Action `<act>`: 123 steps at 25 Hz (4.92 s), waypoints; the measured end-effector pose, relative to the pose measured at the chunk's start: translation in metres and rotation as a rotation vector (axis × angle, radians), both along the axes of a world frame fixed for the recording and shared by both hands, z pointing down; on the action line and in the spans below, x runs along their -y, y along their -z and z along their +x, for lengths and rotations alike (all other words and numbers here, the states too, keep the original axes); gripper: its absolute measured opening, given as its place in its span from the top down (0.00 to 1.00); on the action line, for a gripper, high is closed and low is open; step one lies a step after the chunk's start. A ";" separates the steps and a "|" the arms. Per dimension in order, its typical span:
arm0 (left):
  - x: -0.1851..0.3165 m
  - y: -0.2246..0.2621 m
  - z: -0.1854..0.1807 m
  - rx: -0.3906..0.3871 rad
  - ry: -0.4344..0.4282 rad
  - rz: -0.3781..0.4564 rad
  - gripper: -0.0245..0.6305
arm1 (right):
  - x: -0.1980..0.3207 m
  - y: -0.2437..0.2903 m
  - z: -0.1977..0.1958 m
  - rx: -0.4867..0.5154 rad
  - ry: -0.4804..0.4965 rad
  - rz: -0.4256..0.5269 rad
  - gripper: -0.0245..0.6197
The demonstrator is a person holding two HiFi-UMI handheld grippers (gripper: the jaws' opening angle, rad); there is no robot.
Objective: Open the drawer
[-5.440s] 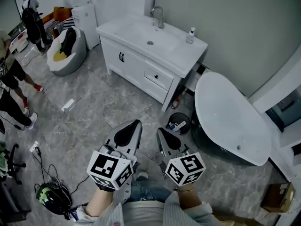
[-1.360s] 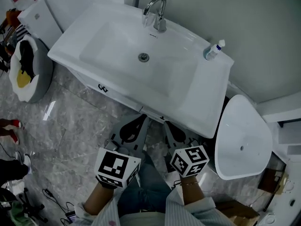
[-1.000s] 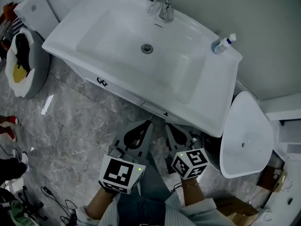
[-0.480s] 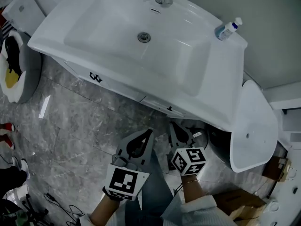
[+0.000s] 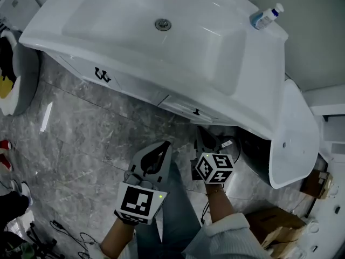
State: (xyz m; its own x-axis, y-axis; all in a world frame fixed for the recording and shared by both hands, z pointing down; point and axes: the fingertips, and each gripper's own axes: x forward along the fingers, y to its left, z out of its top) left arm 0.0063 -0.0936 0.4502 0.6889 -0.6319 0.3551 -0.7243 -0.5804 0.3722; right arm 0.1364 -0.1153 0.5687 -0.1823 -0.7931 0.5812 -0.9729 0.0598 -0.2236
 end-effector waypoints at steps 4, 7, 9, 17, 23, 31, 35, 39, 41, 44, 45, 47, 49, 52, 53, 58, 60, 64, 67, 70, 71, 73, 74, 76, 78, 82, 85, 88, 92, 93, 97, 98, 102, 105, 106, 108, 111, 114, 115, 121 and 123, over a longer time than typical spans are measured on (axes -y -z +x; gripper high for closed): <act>-0.001 -0.014 -0.003 0.021 -0.019 -0.006 0.94 | 0.002 -0.019 0.003 0.007 -0.010 -0.022 0.94; -0.002 -0.021 -0.005 0.023 -0.027 -0.020 0.94 | 0.000 -0.031 0.003 -0.005 -0.012 -0.039 0.94; -0.001 -0.025 -0.006 0.028 -0.036 -0.021 0.94 | 0.000 -0.037 0.004 -0.012 -0.014 -0.052 0.94; 0.001 -0.036 -0.013 0.044 -0.045 -0.025 0.94 | 0.017 -0.063 0.014 -0.008 -0.078 -0.111 0.80; 0.004 -0.040 -0.022 0.042 -0.032 -0.033 0.94 | 0.029 -0.079 0.026 0.000 -0.162 -0.146 0.67; 0.006 -0.045 -0.028 0.039 -0.020 -0.048 0.94 | 0.045 -0.095 0.037 -0.026 -0.211 -0.184 0.64; 0.006 -0.049 -0.029 0.037 -0.010 -0.060 0.94 | 0.056 -0.104 0.043 -0.006 -0.248 -0.189 0.64; 0.006 -0.051 -0.031 0.044 -0.016 -0.068 0.94 | 0.059 -0.112 0.050 -0.039 -0.295 -0.224 0.64; 0.005 -0.053 -0.034 0.051 -0.017 -0.069 0.94 | 0.059 -0.114 0.052 -0.058 -0.310 -0.232 0.64; 0.004 -0.057 -0.038 0.060 -0.019 -0.074 0.94 | 0.059 -0.115 0.053 -0.086 -0.328 -0.253 0.64; 0.004 -0.059 -0.040 0.062 -0.021 -0.076 0.94 | 0.060 -0.116 0.052 -0.098 -0.330 -0.265 0.64; 0.003 -0.061 -0.041 0.067 -0.026 -0.077 0.94 | 0.061 -0.117 0.051 -0.127 -0.334 -0.288 0.67; 0.004 -0.061 -0.041 0.065 -0.025 -0.077 0.94 | 0.061 -0.117 0.051 -0.151 -0.345 -0.300 0.68; 0.005 -0.061 -0.041 0.057 -0.019 -0.083 0.94 | 0.061 -0.119 0.051 -0.169 -0.357 -0.317 0.68; 0.005 -0.062 -0.041 0.058 -0.020 -0.084 0.94 | 0.061 -0.120 0.052 -0.175 -0.363 -0.326 0.67; 0.006 -0.063 -0.043 0.061 -0.023 -0.088 0.94 | 0.062 -0.123 0.055 -0.221 -0.437 -0.359 0.68; 0.006 -0.063 -0.045 0.060 -0.023 -0.092 0.94 | 0.062 -0.122 0.055 -0.246 -0.439 -0.360 0.68; 0.006 -0.065 -0.048 0.058 -0.021 -0.101 0.94 | 0.061 -0.121 0.053 -0.227 -0.376 -0.323 0.70; 0.006 -0.069 -0.048 0.056 -0.021 -0.107 0.94 | 0.061 -0.122 0.052 -0.208 -0.345 -0.314 0.71; 0.004 -0.071 -0.045 0.056 -0.030 -0.112 0.94 | 0.061 -0.122 0.049 -0.213 -0.293 -0.313 0.72; 0.003 -0.071 -0.044 0.056 -0.034 -0.114 0.94 | 0.062 -0.121 0.047 -0.222 -0.263 -0.310 0.73; 0.003 -0.071 -0.043 0.055 -0.039 -0.117 0.94 | 0.062 -0.119 0.043 -0.250 -0.205 -0.304 0.74; 0.003 -0.071 -0.043 0.053 -0.039 -0.118 0.94 | 0.061 -0.119 0.042 -0.267 -0.181 -0.306 0.75; 0.002 -0.071 -0.042 0.050 -0.038 -0.120 0.94 | 0.058 -0.119 0.041 -0.291 -0.145 -0.312 0.76; 0.002 -0.070 -0.040 0.049 -0.039 -0.120 0.94 | 0.055 -0.120 0.038 -0.320 -0.097 -0.314 0.77; 0.000 -0.071 -0.039 0.049 -0.038 -0.123 0.94 | 0.047 -0.122 0.030 -0.384 0.020 -0.316 0.79; -0.003 -0.072 -0.038 0.047 -0.037 -0.126 0.94 | 0.042 -0.122 0.029 -0.394 0.069 -0.311 0.80; -0.006 -0.072 -0.036 0.048 -0.041 -0.126 0.94 | 0.036 -0.122 0.024 -0.371 0.105 -0.299 0.81; -0.013 -0.071 -0.030 0.048 -0.055 -0.123 0.94 | 0.028 -0.120 0.018 -0.340 0.158 -0.291 0.81; -0.014 -0.070 -0.029 0.049 -0.059 -0.122 0.94 | 0.025 -0.120 0.017 -0.336 0.171 -0.290 0.81; -0.019 -0.068 -0.026 0.050 -0.069 -0.119 0.94 | 0.016 -0.119 0.012 -0.301 0.212 -0.284 0.82; -0.020 -0.068 -0.025 0.050 -0.071 -0.118 0.94 | 0.015 -0.119 0.011 -0.293 0.219 -0.284 0.82; -0.025 -0.069 -0.024 0.055 -0.083 -0.117 0.94 | 0.010 -0.118 0.009 -0.309 0.243 -0.286 0.82; -0.028 -0.068 -0.023 0.055 -0.087 -0.115 0.94 | 0.010 -0.116 0.009 -0.325 0.256 -0.291 0.83; -0.029 -0.068 -0.023 0.055 -0.087 -0.114 0.94 | 0.009 -0.116 0.009 -0.325 0.262 -0.291 0.83; -0.031 -0.067 -0.022 0.054 -0.088 -0.115 0.94 | 0.007 -0.114 0.008 -0.324 0.273 -0.290 0.83; -0.034 -0.069 -0.022 0.053 -0.088 -0.119 0.94 | 0.001 -0.115 0.004 -0.325 0.286 -0.289 0.84; -0.036 -0.068 -0.020 0.051 -0.091 -0.120 0.94 | -0.006 -0.115 0.001 -0.329 0.293 -0.288 0.84; -0.037 -0.068 -0.020 0.051 -0.092 -0.119 0.94 | -0.008 -0.114 0.001 -0.332 0.295 -0.287 0.84; -0.034 -0.066 -0.023 0.052 -0.091 -0.113 0.94 | -0.019 -0.114 -0.004 -0.355 0.360 -0.276 0.86; -0.034 -0.066 -0.025 0.054 -0.092 -0.112 0.94 | -0.021 -0.113 -0.006 -0.358 0.364 -0.272 0.86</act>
State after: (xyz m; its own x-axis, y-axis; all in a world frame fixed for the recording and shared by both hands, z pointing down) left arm -0.0182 -0.0600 0.5164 0.7199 -0.5218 0.4577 -0.6909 -0.6021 0.4002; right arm 0.1304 -0.0939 0.6822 -0.1696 -0.5293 0.8313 -0.9183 0.3910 0.0616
